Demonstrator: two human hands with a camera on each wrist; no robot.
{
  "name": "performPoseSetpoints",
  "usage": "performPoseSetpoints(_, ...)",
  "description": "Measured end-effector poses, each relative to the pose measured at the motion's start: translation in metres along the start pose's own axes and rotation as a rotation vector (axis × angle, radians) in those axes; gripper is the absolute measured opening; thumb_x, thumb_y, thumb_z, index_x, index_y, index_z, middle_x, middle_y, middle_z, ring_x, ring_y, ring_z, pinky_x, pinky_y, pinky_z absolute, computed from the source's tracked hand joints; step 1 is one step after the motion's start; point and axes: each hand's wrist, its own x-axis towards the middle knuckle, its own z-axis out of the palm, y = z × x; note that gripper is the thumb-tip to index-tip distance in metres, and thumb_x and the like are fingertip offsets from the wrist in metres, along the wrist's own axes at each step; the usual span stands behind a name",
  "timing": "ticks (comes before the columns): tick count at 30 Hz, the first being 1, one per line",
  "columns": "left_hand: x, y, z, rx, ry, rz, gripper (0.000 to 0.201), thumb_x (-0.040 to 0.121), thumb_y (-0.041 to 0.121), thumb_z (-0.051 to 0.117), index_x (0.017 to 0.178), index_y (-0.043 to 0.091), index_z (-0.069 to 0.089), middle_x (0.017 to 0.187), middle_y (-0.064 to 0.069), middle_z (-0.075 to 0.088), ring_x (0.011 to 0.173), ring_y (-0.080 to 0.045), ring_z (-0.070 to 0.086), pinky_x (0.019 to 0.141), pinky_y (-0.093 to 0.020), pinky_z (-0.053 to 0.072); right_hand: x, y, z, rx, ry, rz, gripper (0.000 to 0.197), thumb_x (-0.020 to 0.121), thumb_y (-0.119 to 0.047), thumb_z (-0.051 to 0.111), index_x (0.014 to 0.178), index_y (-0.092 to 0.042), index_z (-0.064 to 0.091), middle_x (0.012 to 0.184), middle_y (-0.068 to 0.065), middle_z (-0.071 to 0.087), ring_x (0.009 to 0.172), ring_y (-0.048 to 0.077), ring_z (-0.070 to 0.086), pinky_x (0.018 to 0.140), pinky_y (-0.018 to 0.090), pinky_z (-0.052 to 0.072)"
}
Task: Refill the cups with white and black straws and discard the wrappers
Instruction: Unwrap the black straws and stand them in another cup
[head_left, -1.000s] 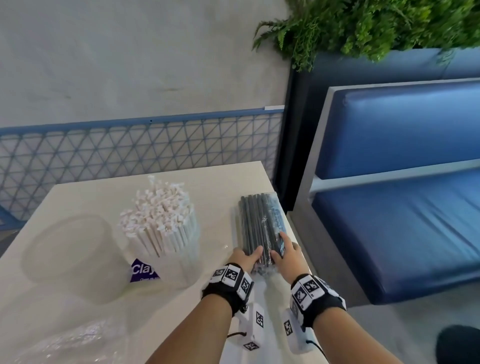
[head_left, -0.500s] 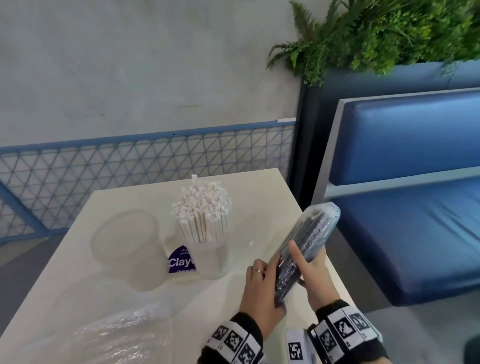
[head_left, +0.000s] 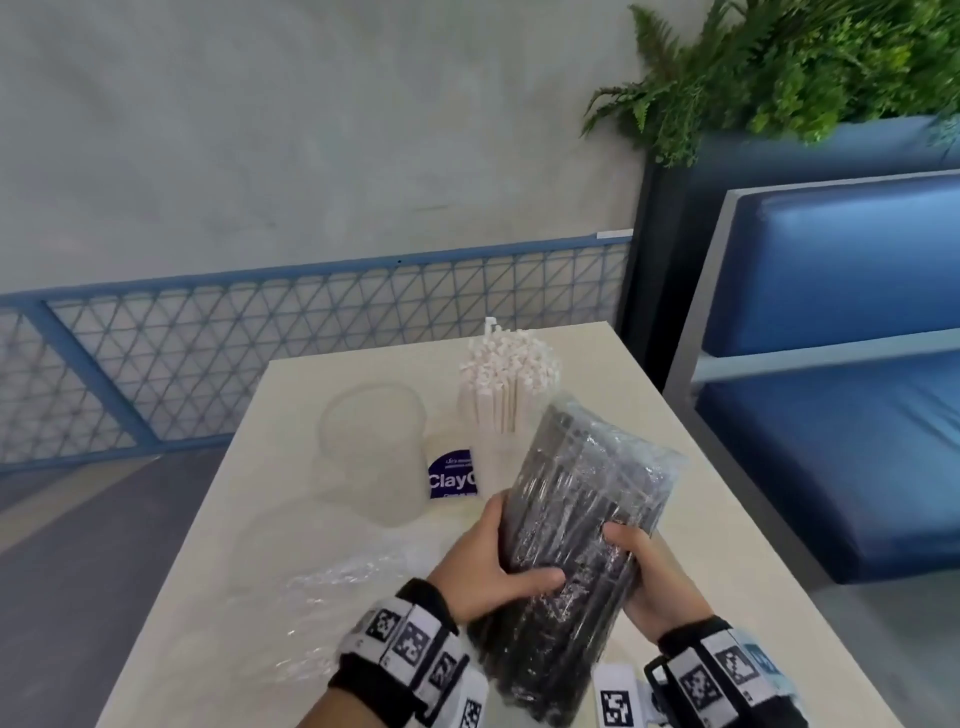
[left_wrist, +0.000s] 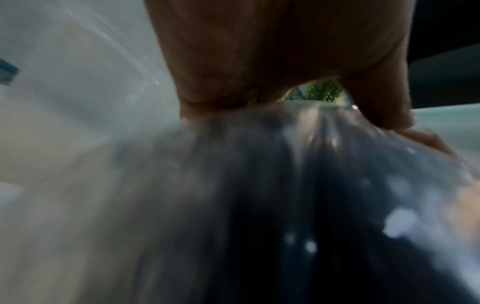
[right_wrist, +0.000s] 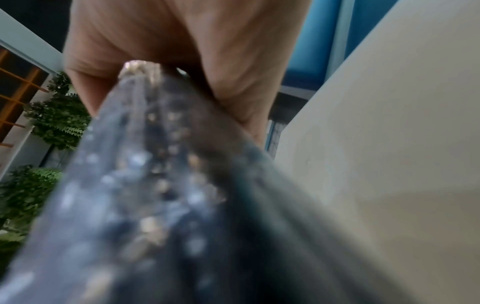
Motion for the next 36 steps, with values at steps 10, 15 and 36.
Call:
performPoseSetpoints(10,-0.061,-0.032,-0.069,-0.009,0.347,-0.058,0.064,0.059,0.033,0.084,0.106,0.034,0.041,0.103,0.014,0.064,0.095,0.002,0.061,0.085,-0.022,0.049,0.001,0.041,0.097,-0.588,0.142,-0.465,0.078,0.079,-0.016,0.070,0.136,-0.047,0.026,0.132,-0.013,0.047,0.109,0.004,0.058,0.082,0.023,0.052)
performPoseSetpoints(15,-0.076,-0.044,-0.089,-0.027,0.363,-0.074,0.065,0.060,0.032,0.084,0.109,0.030,0.042,0.103,0.012,0.065,0.094,-0.001,0.062,0.083,-0.021,0.049,0.010,0.046,0.117,-0.965,0.218,-0.824,0.044,0.078,-0.025,0.069,0.119,-0.034,0.055,0.129,-0.004,0.039,0.115,-0.002,0.045,0.092,0.034,0.049)
performPoseSetpoints(36,-0.065,-0.035,-0.099,0.050,0.492,-0.106,0.062,0.065,0.030,0.081,0.110,0.025,0.038,0.099,0.008,0.062,0.090,-0.009,0.061,0.078,-0.018,0.045,0.038,-0.005,0.146,-0.156,0.099,-0.199,0.033,0.090,-0.004,0.054,0.121,-0.009,0.043,0.084,0.009,0.063,0.083,0.022,0.064,0.076,0.028,0.057)
